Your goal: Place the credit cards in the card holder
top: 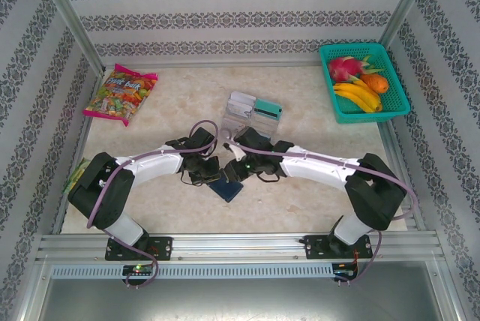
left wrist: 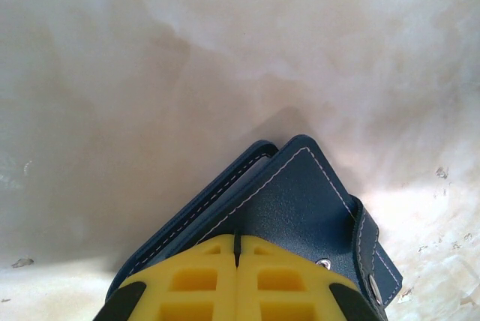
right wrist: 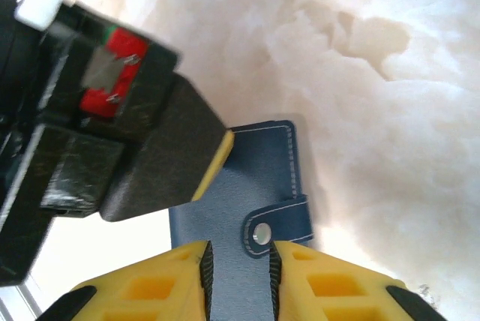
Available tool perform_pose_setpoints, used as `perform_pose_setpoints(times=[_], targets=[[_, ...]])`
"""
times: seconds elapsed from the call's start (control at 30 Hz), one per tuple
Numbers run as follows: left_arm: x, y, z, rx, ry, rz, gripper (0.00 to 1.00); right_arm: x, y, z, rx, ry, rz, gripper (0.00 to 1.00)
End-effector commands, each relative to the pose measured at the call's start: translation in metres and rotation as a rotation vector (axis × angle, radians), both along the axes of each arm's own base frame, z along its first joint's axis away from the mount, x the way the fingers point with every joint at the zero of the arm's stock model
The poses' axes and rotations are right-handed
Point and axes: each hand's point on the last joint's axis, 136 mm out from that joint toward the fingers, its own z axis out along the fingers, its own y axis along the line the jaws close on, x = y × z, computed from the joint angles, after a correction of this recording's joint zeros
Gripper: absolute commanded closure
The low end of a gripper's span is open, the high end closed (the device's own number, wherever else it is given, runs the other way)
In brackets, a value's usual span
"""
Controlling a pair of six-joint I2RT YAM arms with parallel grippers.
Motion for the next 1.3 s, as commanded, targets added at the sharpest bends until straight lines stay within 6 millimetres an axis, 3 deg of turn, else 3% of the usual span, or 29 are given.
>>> perform_pose_setpoints(times=[0.0,0.17,0.43,1.27], targets=[[-0.005,0.009,-0.011,0.062,0.015,-0.005,1.0,0.004,-0.006,-0.011,0.085,0.101,-0.054,0.73],[-0.006,0.01,-0.012,0.064,0.017,-0.004,1.0,0.001,-0.009,-0.036,0.071,0.193,-0.077,0.75],[-0.005,0.009,-0.012,0.066,0.019,-0.004,1.0,-0.003,0.005,-0.038,0.042,0.188,-0.034,0.8],[-0.006,0.009,-0.015,0.065,0.024,-0.006,1.0,-0.007,0.008,-0.052,-0.076,0.201,0.032,0.8]])
